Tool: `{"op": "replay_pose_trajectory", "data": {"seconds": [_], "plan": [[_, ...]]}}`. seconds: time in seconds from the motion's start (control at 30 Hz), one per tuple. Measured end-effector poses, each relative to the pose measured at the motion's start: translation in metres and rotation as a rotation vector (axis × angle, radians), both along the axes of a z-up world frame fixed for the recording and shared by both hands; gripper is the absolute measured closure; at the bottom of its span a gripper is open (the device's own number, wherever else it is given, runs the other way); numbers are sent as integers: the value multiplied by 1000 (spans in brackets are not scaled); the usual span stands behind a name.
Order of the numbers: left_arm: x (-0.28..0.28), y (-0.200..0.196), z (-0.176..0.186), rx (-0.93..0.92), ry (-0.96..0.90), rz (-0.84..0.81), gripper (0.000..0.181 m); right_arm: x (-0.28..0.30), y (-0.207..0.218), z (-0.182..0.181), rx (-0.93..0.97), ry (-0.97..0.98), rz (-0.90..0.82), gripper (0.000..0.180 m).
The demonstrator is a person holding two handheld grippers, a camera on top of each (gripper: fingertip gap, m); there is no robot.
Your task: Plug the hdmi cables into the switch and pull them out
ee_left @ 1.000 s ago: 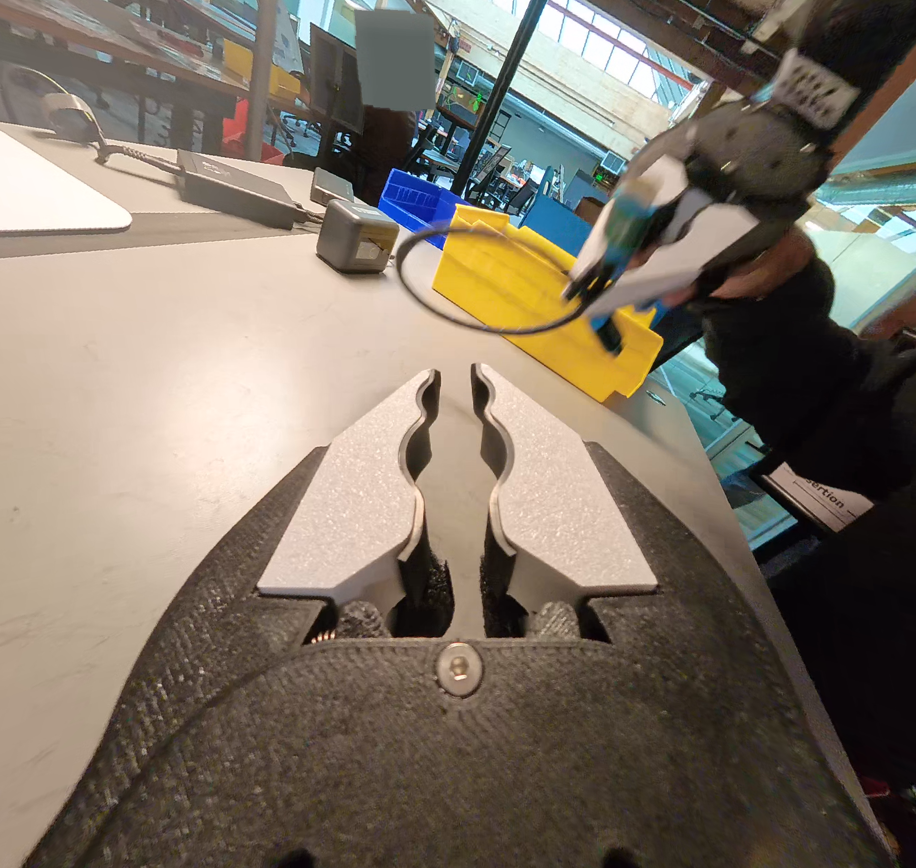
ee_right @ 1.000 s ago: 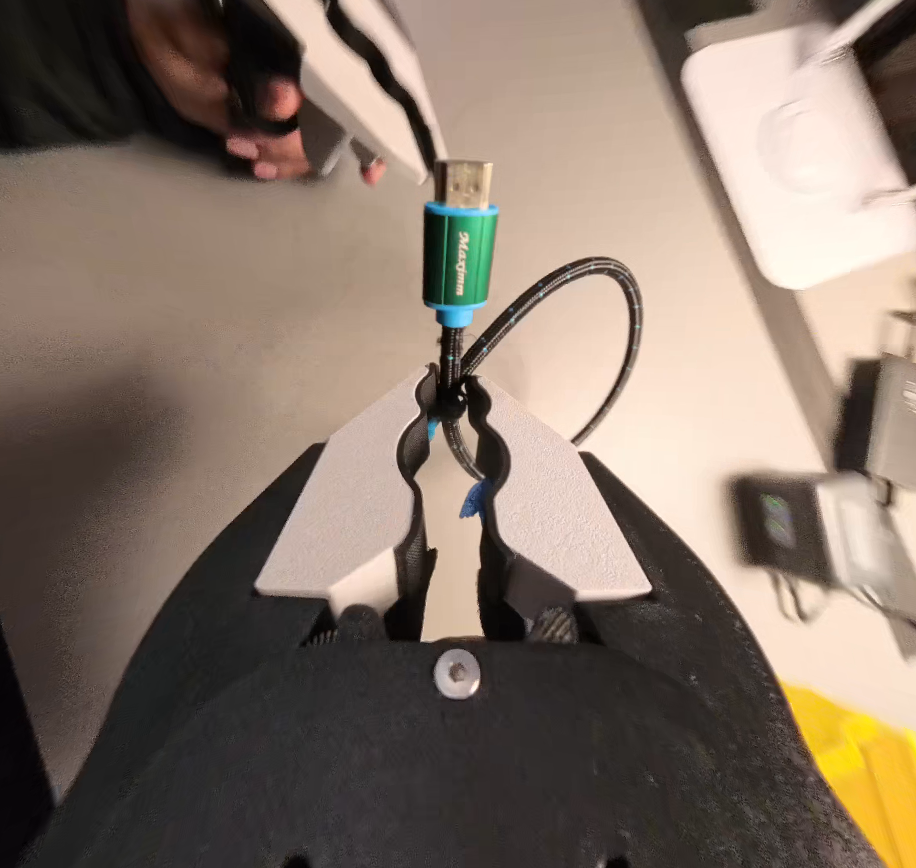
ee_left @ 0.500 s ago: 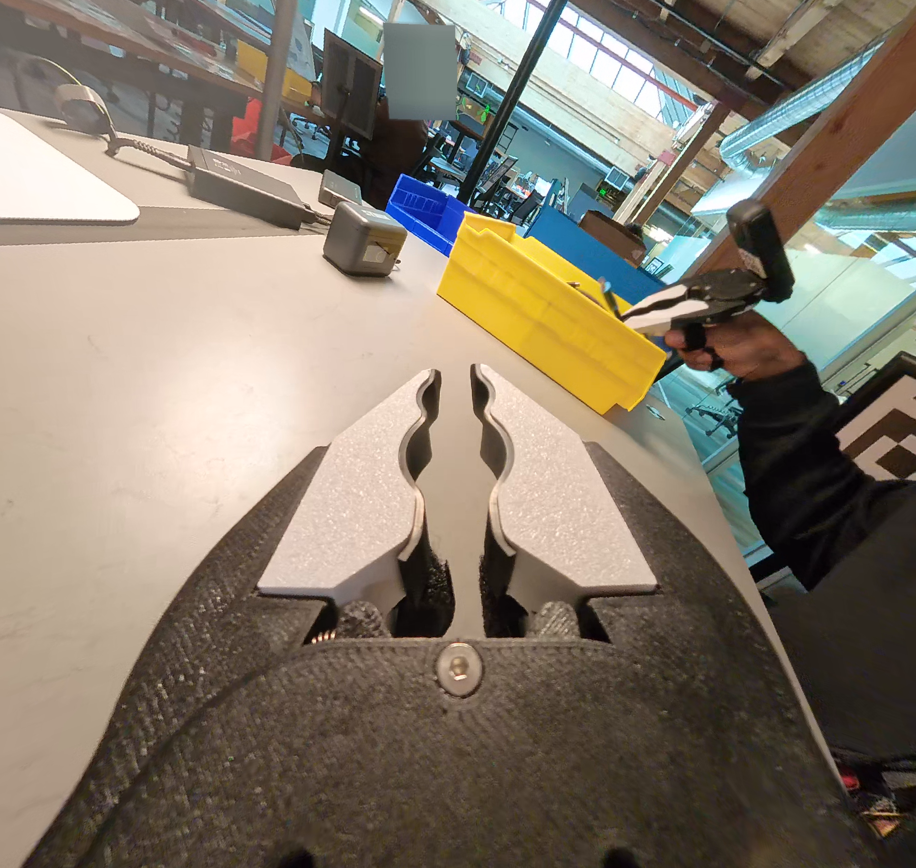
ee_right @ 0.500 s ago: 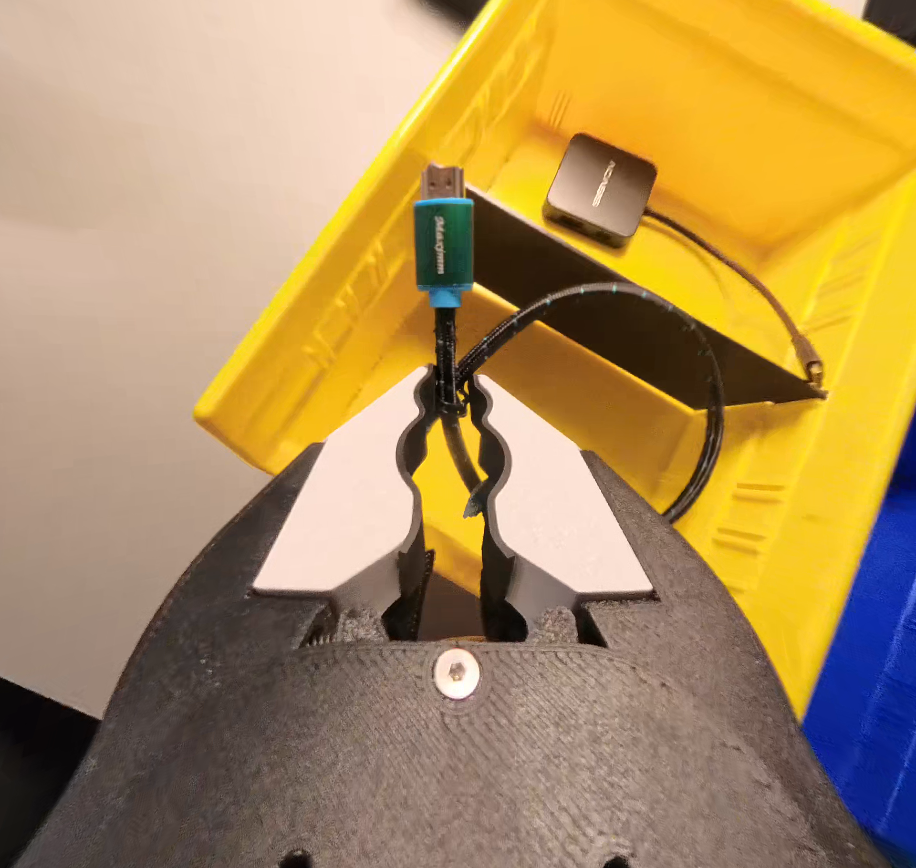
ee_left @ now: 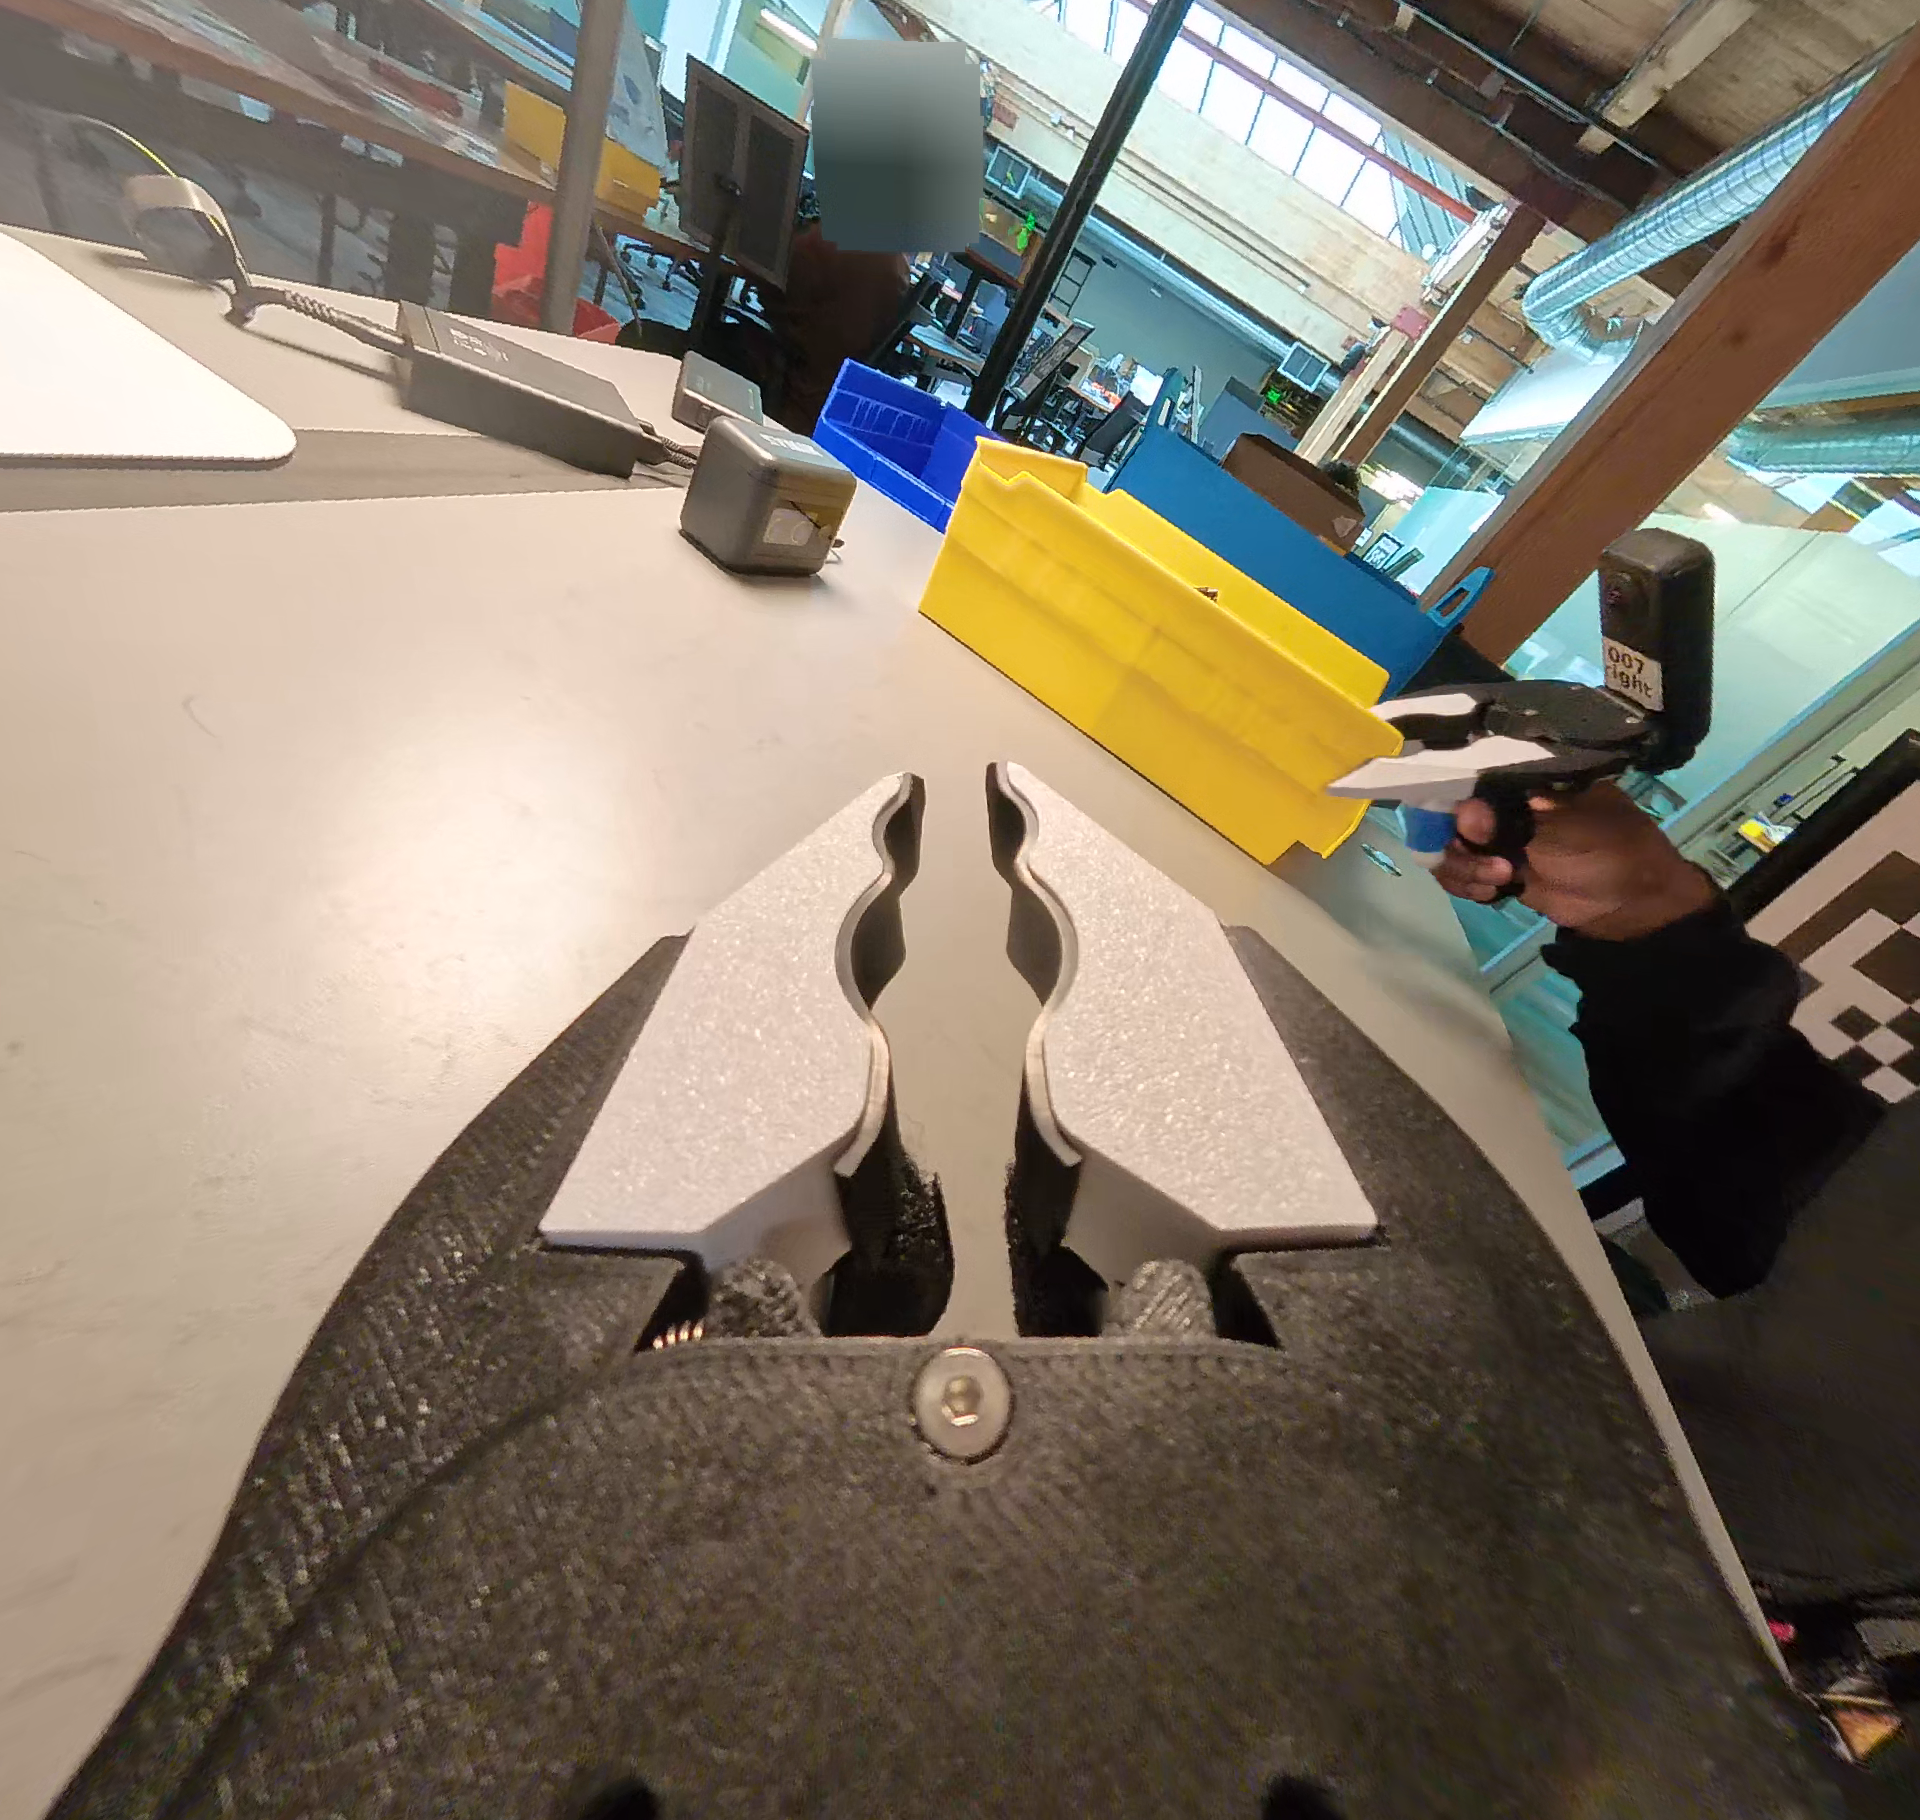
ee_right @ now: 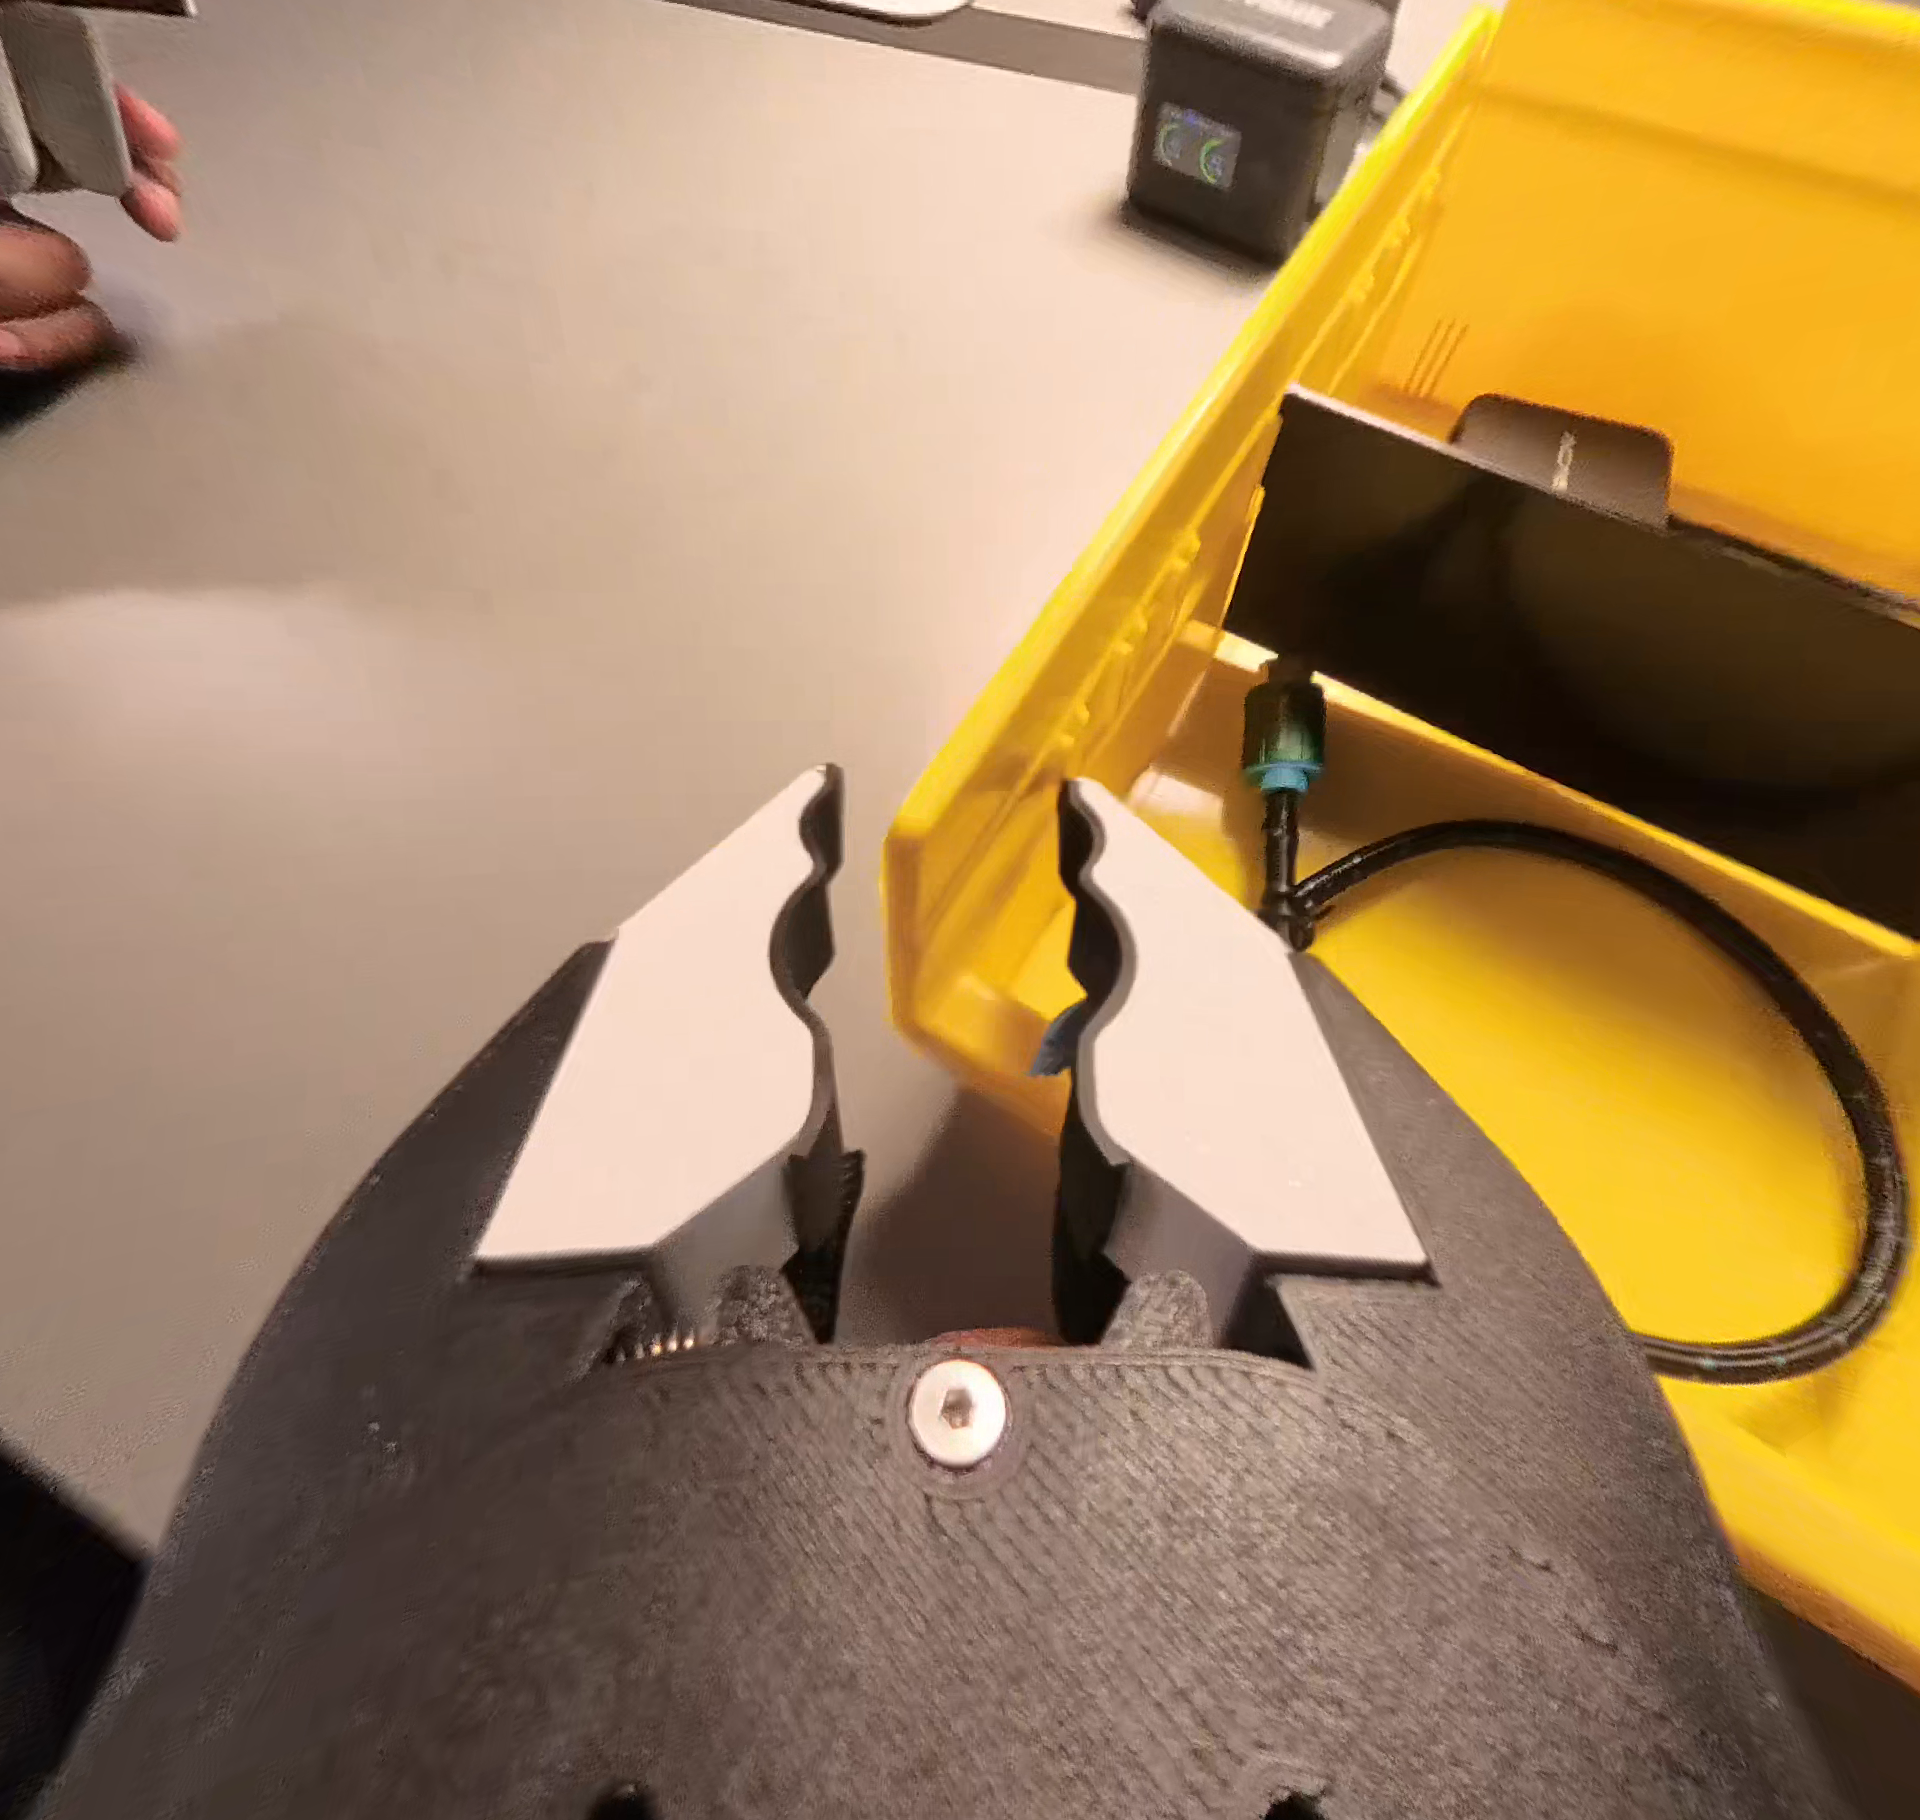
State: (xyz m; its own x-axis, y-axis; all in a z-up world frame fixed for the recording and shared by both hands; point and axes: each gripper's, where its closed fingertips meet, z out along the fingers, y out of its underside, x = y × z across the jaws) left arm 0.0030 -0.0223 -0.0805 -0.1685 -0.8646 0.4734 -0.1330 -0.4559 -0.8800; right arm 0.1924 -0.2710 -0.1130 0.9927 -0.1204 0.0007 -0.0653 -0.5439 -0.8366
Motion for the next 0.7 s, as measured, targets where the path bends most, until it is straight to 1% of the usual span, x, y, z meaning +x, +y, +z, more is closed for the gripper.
{"op": "replay_pose_trajectory", "data": {"seconds": [0.03, 0.1, 0.23, 0.37, 0.47, 0.5, 0.53, 0.57, 0.63, 0.7], "plan": [[0, -1, 0, -1, 2, -4, 168, 2, 4, 1, 2, -55, 21, 150], [-1, -4, -1, -2, 7, -12, 168, 2, 8, 0, -14, -126, 70, 151], [-2, -10, -3, 18, 23, -20, 168, 3, -3, -1, -63, -112, 81, 156], [-1, -15, -6, 54, 45, -25, 168, 5, -28, -2, -68, -96, 10, 167], [0, -19, -8, 80, 62, -34, 166, 4, -35, -1, -26, -50, -32, 169], [0, -19, -8, 91, 63, -32, 164, 1, -38, 1, -21, -34, -44, 165], [0, -20, -7, 104, 56, -25, 163, -1, -41, 5, -19, -33, -60, 150], [-1, -21, -5, 113, 42, -16, 163, -3, -45, 11, -23, -46, -78, 140], [-4, -29, 3, 106, 7, 0, 159, -10, -52, 31, -6, -90, -97, 129], [-10, -45, 18, 81, -55, 2, 155, -30, -47, 64, 108, -76, -50, 123]]}}
